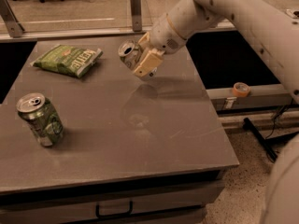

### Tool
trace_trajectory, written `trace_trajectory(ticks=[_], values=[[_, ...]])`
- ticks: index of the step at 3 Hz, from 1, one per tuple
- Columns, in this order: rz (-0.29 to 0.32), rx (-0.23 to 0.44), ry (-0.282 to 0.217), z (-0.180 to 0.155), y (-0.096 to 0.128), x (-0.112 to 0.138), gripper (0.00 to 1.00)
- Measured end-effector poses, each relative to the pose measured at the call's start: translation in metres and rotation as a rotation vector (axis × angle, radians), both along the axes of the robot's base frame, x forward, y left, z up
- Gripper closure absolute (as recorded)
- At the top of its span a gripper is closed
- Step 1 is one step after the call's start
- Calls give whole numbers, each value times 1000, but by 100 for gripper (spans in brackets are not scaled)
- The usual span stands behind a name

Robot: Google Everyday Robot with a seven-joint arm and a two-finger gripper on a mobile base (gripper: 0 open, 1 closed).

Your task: Knock 7up can over

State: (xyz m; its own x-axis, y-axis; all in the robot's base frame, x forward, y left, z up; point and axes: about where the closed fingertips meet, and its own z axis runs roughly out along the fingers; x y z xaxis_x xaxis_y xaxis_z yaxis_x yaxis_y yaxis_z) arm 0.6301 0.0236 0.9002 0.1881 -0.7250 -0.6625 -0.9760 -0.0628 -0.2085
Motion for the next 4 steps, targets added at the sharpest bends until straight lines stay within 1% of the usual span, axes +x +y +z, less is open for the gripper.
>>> trace_trajectory(ticks=[1, 2, 3, 4], values=[[67, -233, 25, -20, -13, -14, 100], [98, -368, 18, -22, -23, -22, 100], [120, -448, 4, -21, -24, -29, 80], [146, -478, 5, -23, -14, -41, 57]])
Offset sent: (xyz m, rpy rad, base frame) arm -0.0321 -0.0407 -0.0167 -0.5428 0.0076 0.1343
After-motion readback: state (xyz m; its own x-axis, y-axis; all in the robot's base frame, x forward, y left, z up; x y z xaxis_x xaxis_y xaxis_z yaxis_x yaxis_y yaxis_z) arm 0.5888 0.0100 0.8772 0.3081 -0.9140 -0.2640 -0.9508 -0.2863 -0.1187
